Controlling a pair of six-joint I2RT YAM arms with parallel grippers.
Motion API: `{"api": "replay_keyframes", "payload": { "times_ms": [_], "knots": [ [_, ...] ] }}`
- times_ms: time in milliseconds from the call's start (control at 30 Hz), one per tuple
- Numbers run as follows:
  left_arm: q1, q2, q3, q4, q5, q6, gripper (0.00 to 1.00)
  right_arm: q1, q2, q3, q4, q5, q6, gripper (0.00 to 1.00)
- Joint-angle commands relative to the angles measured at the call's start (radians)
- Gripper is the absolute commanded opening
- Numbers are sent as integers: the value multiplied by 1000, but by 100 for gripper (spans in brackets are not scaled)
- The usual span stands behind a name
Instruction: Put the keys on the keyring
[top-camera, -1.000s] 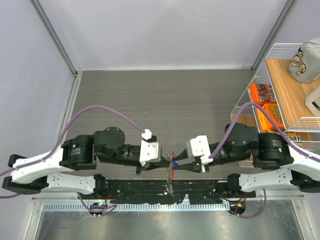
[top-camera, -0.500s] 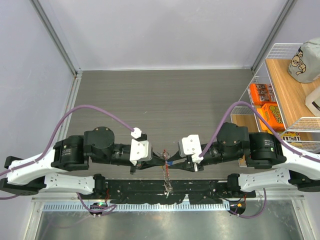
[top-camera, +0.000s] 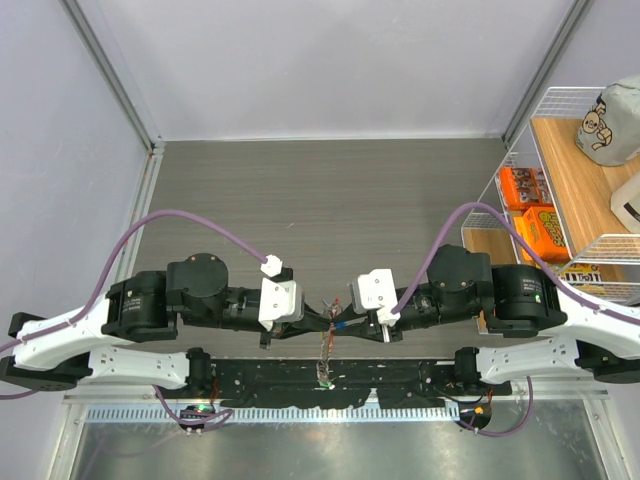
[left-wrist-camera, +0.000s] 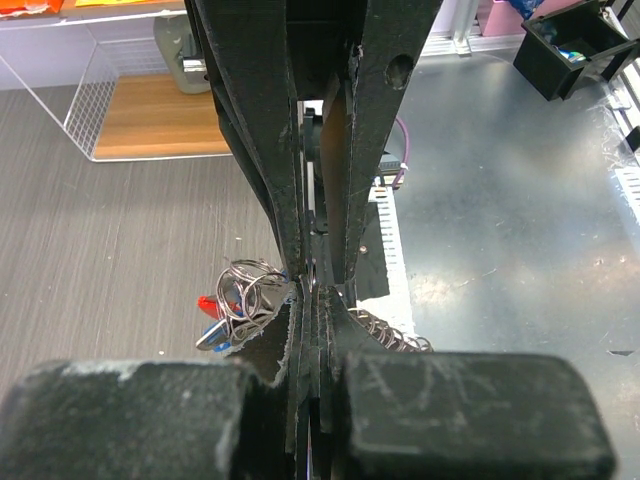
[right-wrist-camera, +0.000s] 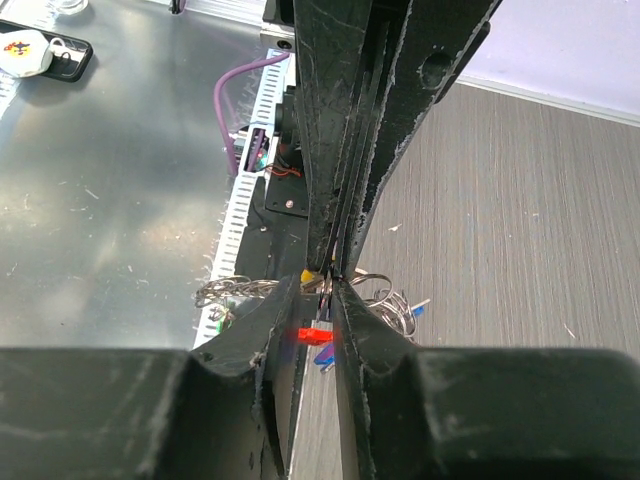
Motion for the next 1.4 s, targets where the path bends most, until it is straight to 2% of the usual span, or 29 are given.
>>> {"api": "replay_keyframes", "payload": {
  "times_ms": [0,167,233,267,467,600,800,867,1067,1367],
  "knots": [
    [-1,-5,3,80,2,-7,0,1,6,18,55,3,-3,25],
    [-1,-5,-1,85,-2,-9,0,-1,9,19,62,0,-6,17],
    [-1,-5,-3,86,-4,-7,0,1,11,19,60,-2,-7,6],
    [-1,-5,-3,88,-7,-10,0,1,14,18,63,0,-6,6],
    [-1,-21,-13,111,-22,-12,0,1,2,-11,91,18,-7,6],
    [-1,-69,-72,190,-30,-12,0,1,-70,-96,206,62,23,6],
    [-2,-165,-200,364,-30,-13,20,1,-185,-228,426,119,86,6],
    [-1,-178,-220,397,-39,-15,23,1,-221,-278,491,134,97,6],
    [-2,-204,-268,470,-42,-16,25,1,-287,-387,658,164,134,6],
    [-2,-251,-323,578,-82,14,28,2,-337,-472,798,162,174,6]
  ]
}}
